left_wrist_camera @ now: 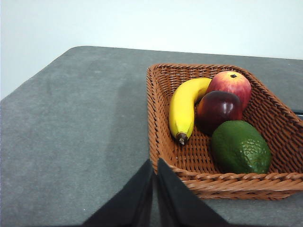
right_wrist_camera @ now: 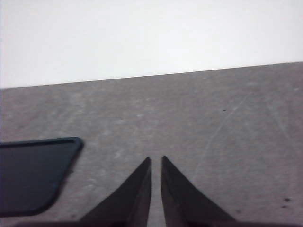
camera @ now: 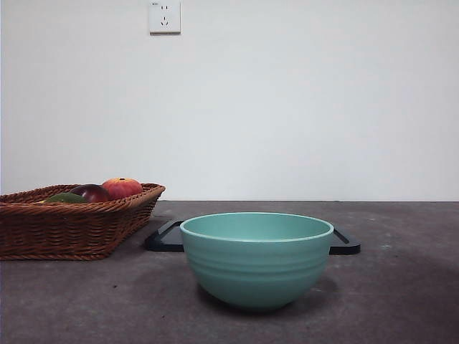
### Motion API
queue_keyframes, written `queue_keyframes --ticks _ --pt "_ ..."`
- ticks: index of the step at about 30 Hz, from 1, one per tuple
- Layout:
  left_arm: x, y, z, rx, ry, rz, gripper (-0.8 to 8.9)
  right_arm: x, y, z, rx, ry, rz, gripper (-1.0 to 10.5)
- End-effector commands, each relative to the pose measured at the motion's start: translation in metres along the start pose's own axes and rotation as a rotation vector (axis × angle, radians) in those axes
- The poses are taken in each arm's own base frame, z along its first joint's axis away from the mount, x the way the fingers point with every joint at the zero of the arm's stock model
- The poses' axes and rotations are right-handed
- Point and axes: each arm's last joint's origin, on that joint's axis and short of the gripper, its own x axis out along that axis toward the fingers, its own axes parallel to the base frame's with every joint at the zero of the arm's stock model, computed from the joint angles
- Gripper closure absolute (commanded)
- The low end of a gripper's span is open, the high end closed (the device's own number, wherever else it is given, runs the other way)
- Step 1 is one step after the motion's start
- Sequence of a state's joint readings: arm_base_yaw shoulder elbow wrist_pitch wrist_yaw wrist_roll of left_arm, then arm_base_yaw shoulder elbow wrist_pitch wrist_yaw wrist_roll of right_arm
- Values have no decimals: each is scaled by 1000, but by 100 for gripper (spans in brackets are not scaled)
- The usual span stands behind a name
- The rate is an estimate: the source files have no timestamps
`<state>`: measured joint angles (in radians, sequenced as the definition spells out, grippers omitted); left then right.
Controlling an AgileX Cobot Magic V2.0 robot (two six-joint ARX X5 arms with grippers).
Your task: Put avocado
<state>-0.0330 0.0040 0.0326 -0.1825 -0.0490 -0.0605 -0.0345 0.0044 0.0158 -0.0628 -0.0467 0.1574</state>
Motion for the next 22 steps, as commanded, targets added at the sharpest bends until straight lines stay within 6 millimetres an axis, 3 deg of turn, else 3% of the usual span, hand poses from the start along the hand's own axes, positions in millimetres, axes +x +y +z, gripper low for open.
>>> queue_keyframes --ticks 1,5,10,22 --pt "2 1 -6 -20 18 11 798 0 1 0 68 -3 26 937" --pt "-3 0 9 -41 -26 6 798 -2 2 9 161 -26 32 937" --pt "-12 -1 35 -109 -99 -3 798 -8 6 33 204 -63 42 937" --pt "-26 -6 122 -196 -205 -35 798 -5 25 127 231 5 151 937"
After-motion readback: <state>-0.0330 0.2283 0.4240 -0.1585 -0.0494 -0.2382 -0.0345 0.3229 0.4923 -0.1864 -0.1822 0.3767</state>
